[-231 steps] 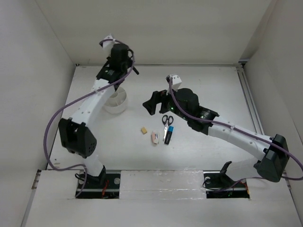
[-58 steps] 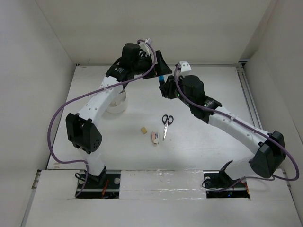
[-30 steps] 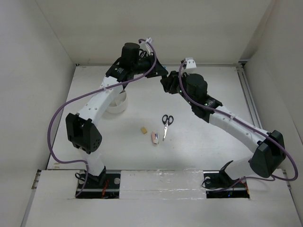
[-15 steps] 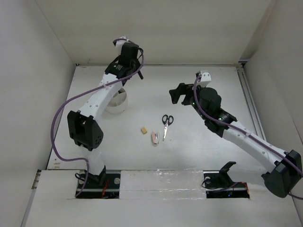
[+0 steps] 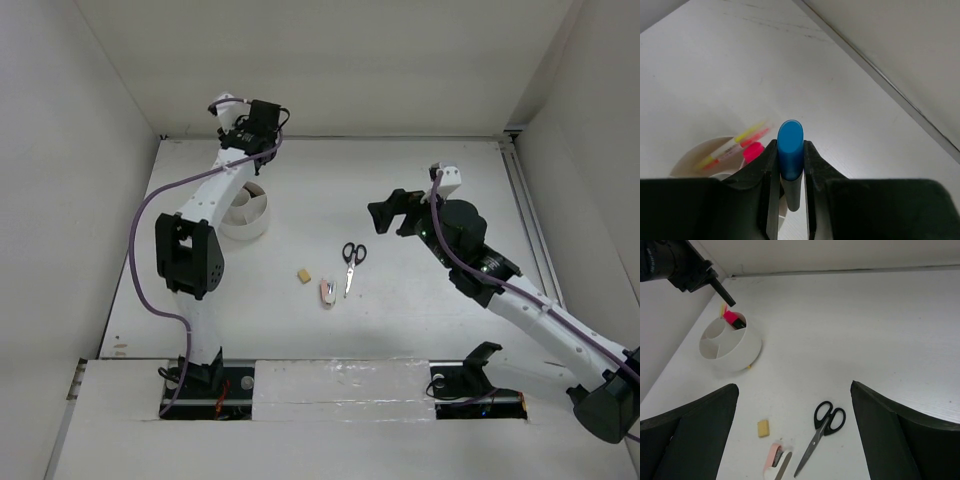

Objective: Sort the stationery into containers
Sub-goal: Place the pen in the storage box.

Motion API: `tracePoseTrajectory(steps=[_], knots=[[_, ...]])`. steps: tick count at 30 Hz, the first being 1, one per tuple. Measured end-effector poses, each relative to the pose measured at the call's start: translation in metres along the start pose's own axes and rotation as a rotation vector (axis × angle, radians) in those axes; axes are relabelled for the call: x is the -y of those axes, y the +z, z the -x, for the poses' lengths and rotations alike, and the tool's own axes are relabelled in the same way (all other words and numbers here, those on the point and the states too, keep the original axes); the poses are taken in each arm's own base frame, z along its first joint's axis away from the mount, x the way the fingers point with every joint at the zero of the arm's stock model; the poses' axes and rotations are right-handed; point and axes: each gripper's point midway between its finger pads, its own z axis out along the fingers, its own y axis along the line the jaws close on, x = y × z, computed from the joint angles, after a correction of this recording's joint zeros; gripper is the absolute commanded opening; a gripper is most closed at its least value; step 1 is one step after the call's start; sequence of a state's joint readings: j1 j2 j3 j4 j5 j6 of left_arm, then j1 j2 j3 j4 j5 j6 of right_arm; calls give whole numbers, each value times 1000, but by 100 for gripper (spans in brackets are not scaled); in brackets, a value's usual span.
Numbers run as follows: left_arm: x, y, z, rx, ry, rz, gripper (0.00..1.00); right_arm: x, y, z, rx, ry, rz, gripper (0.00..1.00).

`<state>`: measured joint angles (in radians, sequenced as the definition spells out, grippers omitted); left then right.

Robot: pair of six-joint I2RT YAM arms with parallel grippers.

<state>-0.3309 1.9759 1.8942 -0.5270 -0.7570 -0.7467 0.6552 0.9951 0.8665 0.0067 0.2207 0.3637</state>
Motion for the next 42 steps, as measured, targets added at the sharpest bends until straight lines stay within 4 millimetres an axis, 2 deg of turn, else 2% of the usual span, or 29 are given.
tracePoseTrajectory(steps=[6, 12, 18, 19, 20, 23, 25, 32, 34, 36, 37, 39, 42], knots=[[-16, 9, -17, -11, 11, 56, 0, -3, 1, -5, -18, 6, 16, 100], [-33, 17, -44, -44, 50, 98, 0, -2, 4, -19, -56, 0, 18, 100], [-36, 20, -51, -50, 52, 103, 2, -3, 4, -21, -63, -2, 20, 100], [-37, 20, -52, -51, 53, 105, 6, -3, 4, -21, -64, -1, 21, 100], [-37, 20, -52, -51, 54, 106, 15, -3, 4, -21, -64, -2, 22, 100], [-37, 21, -54, -54, 52, 105, 29, -4, 4, -22, -65, -1, 24, 100], [-37, 21, -54, -54, 49, 104, 42, -4, 4, -22, -66, -2, 26, 100], [-39, 22, -65, -73, 53, 99, 55, -5, 6, -27, -81, -5, 27, 100], [-40, 18, -65, -76, 59, 93, 68, -4, 9, -32, -95, -8, 24, 100], [-37, 10, -60, -72, 57, 75, 82, -4, 13, -39, -114, -13, 28, 100], [-34, 3, -55, -67, 50, 58, 97, -5, 16, -44, -130, -18, 32, 100], [-26, -16, -40, -62, 31, 3, 100, -7, 22, -57, -166, -35, 45, 100], [-17, -51, -6, -36, -17, -94, 100, -12, 31, -86, -244, -75, 67, 100]])
